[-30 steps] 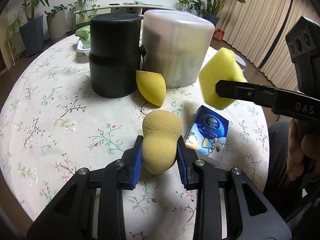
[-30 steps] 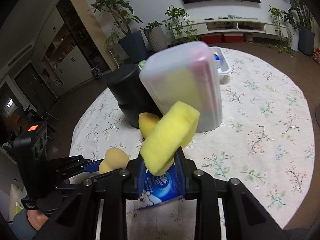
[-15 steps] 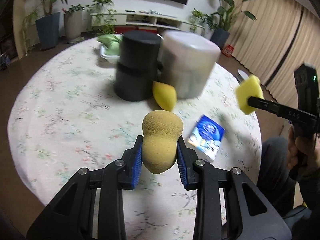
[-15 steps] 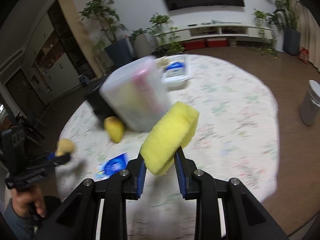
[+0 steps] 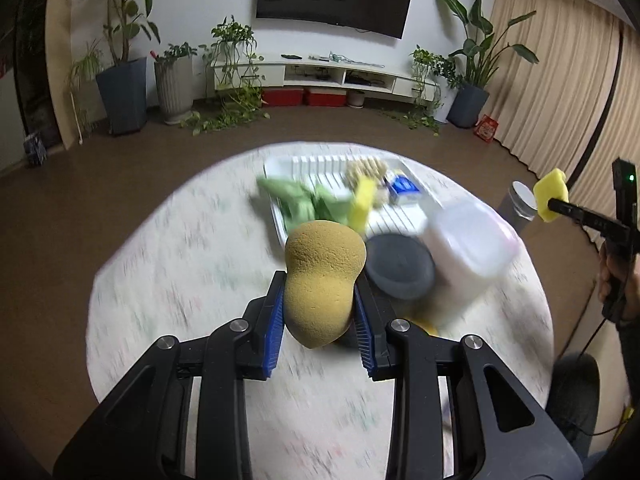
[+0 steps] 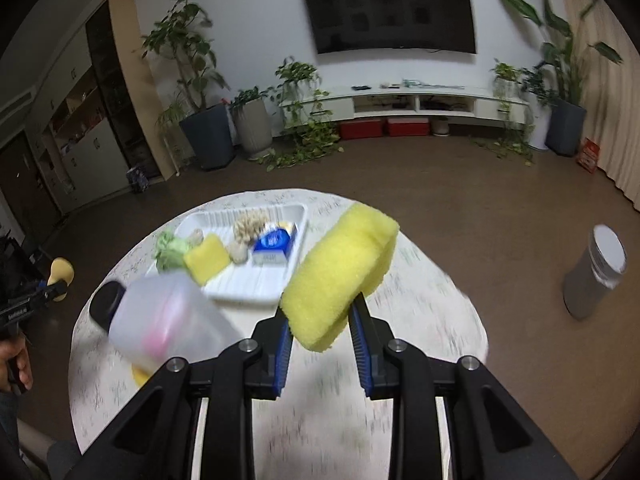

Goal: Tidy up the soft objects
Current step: 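Carry the makeup sponge and yellow sponge over the white tray with both tools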

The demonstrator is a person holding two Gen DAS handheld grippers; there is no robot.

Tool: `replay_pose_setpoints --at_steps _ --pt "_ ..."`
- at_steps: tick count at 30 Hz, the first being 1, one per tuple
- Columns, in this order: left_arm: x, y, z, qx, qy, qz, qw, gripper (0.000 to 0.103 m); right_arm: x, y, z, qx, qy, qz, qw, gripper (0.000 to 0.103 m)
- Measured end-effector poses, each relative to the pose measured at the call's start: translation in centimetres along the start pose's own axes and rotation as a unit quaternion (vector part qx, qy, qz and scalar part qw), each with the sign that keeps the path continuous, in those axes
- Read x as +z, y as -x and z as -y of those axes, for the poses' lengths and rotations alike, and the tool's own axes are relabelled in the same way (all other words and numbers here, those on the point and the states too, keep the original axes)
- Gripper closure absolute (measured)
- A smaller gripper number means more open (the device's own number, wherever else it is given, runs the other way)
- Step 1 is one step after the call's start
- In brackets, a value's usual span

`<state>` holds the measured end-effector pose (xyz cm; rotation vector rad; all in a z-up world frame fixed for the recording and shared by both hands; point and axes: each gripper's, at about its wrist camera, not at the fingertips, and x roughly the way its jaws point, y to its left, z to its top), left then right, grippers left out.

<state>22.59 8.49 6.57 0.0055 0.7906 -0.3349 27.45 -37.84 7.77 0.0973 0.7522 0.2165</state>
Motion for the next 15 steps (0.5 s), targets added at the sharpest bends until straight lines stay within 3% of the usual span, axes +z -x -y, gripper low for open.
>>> replay_pose_setpoints --at_steps 3,8,11,15 --pt "3.9 -2.5 -0.2 0.002 -0.014 -0.011 0.9998 0.074 3.5 -3.2 -1.1 0.016 0.023 -0.015 0.999 0.074" --pt "9.7 -8.6 0.2 0.016 -0.048 -0.044 0.9978 0.074 7.5 -10.0 -4.6 0.065 0.068 -0.077 0.993 0.074" --pt "11.7 -11.9 0.6 0.015 -0.058 -0.061 0.9963 0.074 8.7 -14.0 -7.6 0.089 0.116 -0.117 0.982 0.074" --pt "13.6 -16.9 1.2 0.012 -0.077 -0.096 0.9924 0.074 8.7 -18.4 -10.2 0.084 0.185 -0.167 0.965 0.073"
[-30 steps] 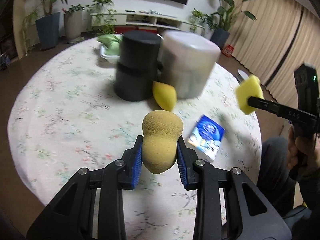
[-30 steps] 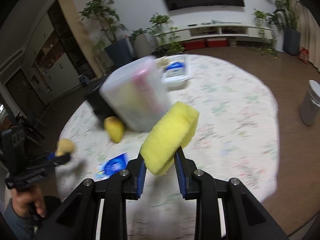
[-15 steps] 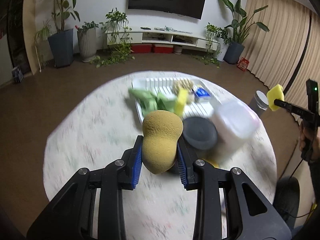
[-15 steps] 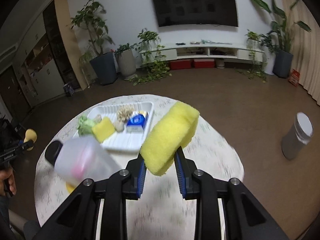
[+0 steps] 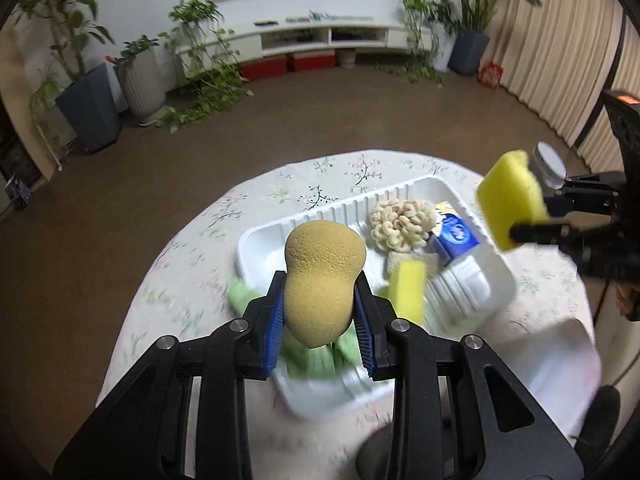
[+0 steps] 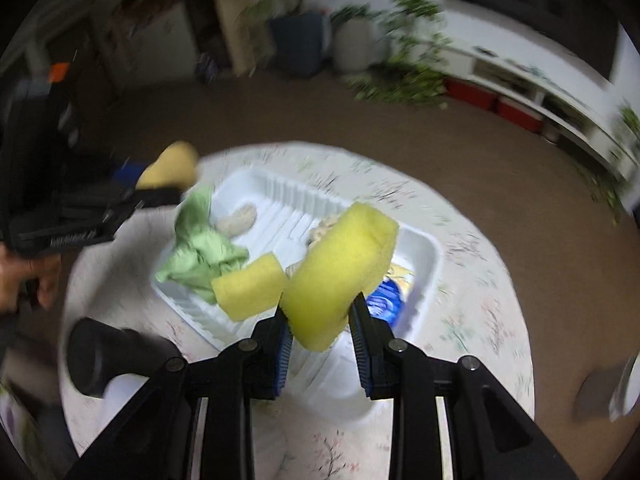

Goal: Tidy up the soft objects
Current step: 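Carry the makeup sponge and yellow sponge over the white tray with both tools, then lower and open both tools to drop the sponges into the tray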

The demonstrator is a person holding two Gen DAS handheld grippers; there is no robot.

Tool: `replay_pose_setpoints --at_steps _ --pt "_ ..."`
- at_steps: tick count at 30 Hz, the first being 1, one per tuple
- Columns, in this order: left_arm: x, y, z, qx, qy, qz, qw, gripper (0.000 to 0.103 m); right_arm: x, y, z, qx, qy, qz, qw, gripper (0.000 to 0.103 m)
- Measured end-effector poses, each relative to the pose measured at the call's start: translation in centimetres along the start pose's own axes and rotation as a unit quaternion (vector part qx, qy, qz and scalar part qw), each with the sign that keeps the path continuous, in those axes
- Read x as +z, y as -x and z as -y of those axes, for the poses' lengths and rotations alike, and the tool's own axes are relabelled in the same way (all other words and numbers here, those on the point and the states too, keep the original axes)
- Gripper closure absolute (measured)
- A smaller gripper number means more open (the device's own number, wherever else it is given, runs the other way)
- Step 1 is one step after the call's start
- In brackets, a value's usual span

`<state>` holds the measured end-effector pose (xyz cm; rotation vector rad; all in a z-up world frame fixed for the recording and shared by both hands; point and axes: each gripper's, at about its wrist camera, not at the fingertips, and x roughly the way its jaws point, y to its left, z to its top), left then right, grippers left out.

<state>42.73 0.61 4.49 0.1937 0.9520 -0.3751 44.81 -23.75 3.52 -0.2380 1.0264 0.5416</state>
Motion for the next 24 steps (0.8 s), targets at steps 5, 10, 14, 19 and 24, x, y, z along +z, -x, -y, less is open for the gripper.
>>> replay_pose_setpoints --at_steps 5,10,14,19,24 --pt "1.6 -4.1 1.1 -0.005 -0.028 -0.035 0.999 0.074 0.8 -4.2 -0.8 0.002 0.051 -0.062 0.997 0.073" --pt "2.0 -6.9 1.4 0.001 -0.043 -0.059 0.9973 0.074 0.8 -6.5 -0.2 0.0 0.058 -0.089 0.994 0.073" --pt "1.5 -8.2 1.6 -0.008 -0.049 -0.074 0.9961 0.074 1.0 -6.7 0.1 0.005 0.057 -0.088 0.994 0.073" --pt "0.2 -9.5 1.9 -0.014 -0.06 -0.098 0.9933 0.073 1.2 -7.7 -0.2 0.005 0.058 -0.096 0.994 0.072" --pt "0.1 -9.7 1.9 -0.02 -0.055 -0.098 0.9934 0.061 1.5 -7.4 0.0 0.01 0.048 -0.089 0.995 0.067"
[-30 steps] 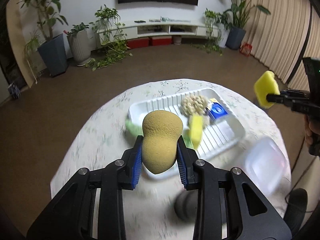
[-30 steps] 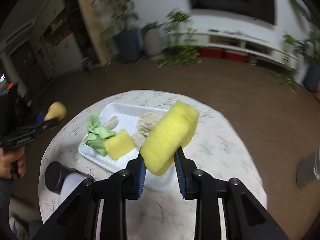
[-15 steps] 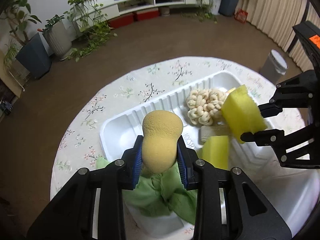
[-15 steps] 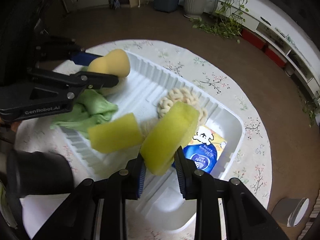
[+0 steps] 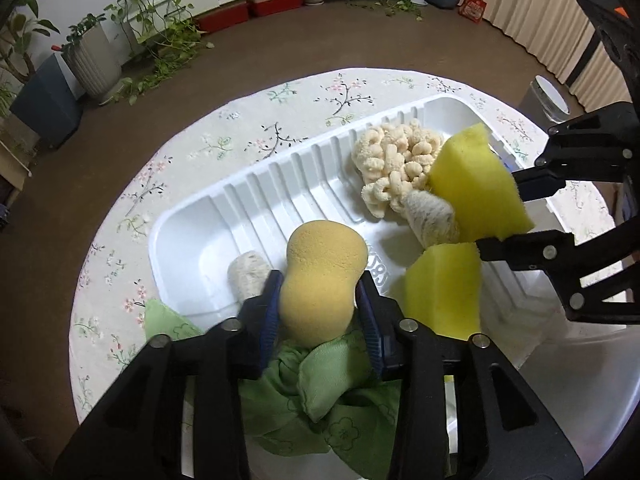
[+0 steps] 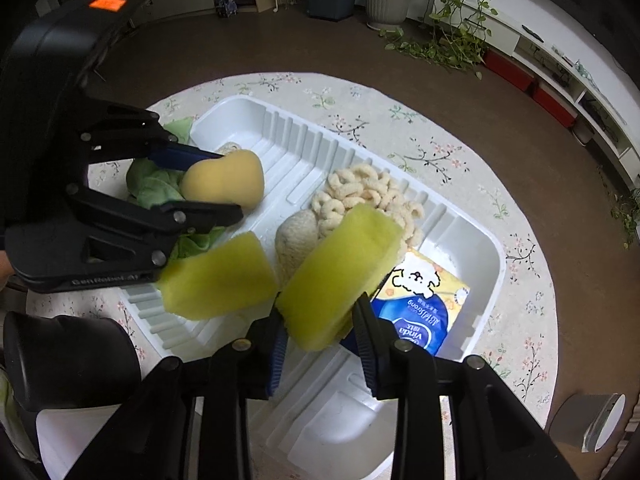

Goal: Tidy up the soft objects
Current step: 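Lower and open both tools to drop the sponges into the tray, then move both tools back toward the blue tissue pack and yellow makeup sponge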

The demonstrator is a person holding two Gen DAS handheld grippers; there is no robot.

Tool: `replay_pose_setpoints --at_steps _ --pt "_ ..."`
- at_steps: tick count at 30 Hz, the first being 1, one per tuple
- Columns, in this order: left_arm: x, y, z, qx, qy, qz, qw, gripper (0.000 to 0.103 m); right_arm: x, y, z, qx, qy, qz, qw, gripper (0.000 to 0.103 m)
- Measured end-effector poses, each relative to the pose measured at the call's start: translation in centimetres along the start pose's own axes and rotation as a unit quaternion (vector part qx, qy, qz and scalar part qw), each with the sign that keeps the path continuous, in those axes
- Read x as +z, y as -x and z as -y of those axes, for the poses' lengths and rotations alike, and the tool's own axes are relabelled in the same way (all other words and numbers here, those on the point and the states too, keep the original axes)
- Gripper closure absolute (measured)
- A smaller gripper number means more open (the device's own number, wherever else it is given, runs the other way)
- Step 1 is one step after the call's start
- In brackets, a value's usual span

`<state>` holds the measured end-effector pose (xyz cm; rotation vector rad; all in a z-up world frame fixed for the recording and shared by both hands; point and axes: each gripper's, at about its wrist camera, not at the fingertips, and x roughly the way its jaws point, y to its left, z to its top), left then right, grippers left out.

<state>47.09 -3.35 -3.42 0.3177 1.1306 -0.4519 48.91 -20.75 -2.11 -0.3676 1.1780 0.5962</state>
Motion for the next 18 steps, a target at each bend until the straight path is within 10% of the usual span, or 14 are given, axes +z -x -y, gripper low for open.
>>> replay_pose_setpoints --at_steps 3,14,18 --pt "-0.1 0.1 0.2 0.007 -0.001 0.005 1.0 0.028 -0.2 0.4 0.1 -0.001 -0.004 0.004 1.0 0.054" --pt "-0.4 5.5 -2.2 0.021 0.058 0.09 0.9941 0.0 -1.8 6.1 2.0 -0.002 -0.047 0.072 0.996 0.0" --pt "-2.1 9.8 -3.4 0.037 0.092 0.154 0.983 0.0 -4.0 9.6 3.0 -0.012 -0.067 0.117 0.991 0.0"
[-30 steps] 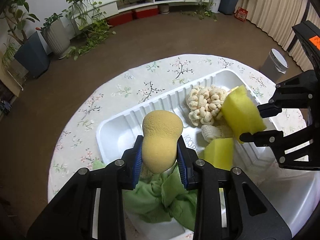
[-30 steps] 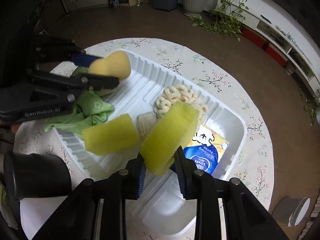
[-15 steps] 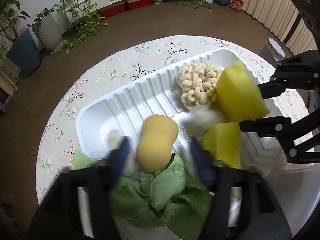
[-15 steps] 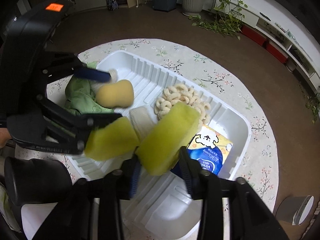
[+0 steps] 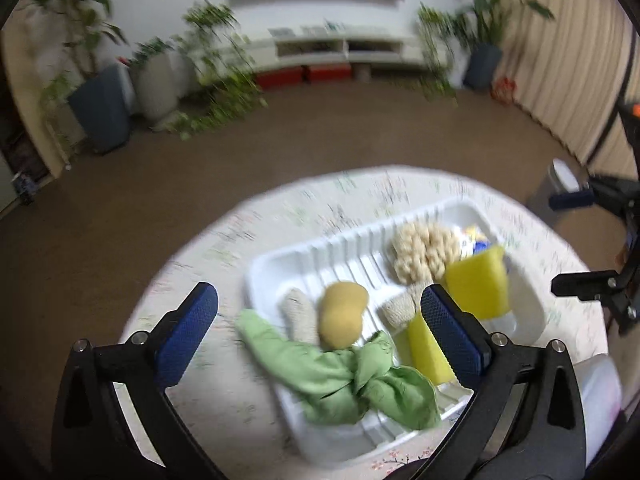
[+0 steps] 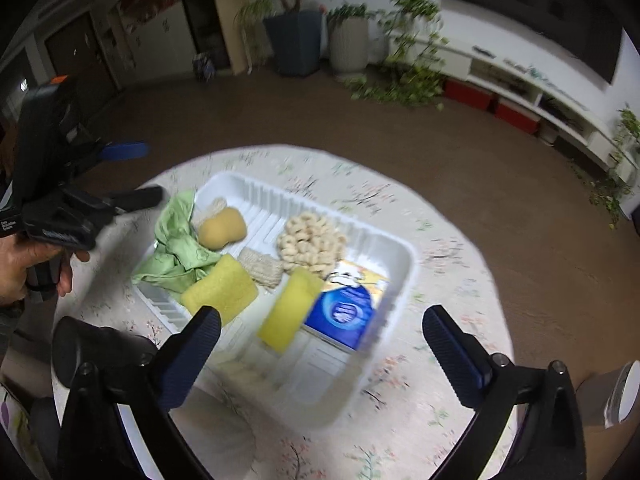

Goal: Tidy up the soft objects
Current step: 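Move both tools back toward the blue tissue pack and yellow makeup sponge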

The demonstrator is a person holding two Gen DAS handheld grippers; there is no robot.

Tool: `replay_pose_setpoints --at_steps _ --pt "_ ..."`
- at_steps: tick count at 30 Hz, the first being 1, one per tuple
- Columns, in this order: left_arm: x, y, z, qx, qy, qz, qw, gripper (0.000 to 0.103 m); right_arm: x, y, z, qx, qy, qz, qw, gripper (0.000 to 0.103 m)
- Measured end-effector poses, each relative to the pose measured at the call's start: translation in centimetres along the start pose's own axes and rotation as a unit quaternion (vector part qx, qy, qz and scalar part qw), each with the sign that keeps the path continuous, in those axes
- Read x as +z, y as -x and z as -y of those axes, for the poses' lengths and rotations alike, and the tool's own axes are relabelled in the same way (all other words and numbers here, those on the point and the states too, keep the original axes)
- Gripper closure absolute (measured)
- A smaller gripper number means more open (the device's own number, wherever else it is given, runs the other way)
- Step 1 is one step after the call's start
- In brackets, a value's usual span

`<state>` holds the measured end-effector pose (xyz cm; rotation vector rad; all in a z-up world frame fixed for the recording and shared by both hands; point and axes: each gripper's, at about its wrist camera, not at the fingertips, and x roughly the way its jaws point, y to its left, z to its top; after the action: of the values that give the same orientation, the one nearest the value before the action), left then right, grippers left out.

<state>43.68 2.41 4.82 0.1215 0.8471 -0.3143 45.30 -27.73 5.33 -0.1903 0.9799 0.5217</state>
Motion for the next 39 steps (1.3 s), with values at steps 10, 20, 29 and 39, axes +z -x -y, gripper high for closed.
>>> replay_pose_setpoints --at_steps 10,20,29,39 --pt "-9.0 12.6 0.4 -0.034 0.036 0.14 0.9889 0.0 -9.9 10.1 0.9 -0.019 -0.078 0.125 0.989 0.0" --pt "-19.8 13.8 2.9 -0.053 0.103 0.114 0.9868 0.0 -20.6 11.7 -1.8 0.01 -0.155 0.15 0.976 0.0" --pt "-25.0 13.8 4.6 -0.065 0.155 0.096 0.9811 0.0 -25.6 11.6 -6.6 0.026 -0.193 0.173 0.965 0.0" --pt "-28.4 15.4 6.2 -0.065 0.162 0.099 0.9797 0.0 -28.8 9.9 -14.3 0.04 -0.159 0.15 0.975 0.0"
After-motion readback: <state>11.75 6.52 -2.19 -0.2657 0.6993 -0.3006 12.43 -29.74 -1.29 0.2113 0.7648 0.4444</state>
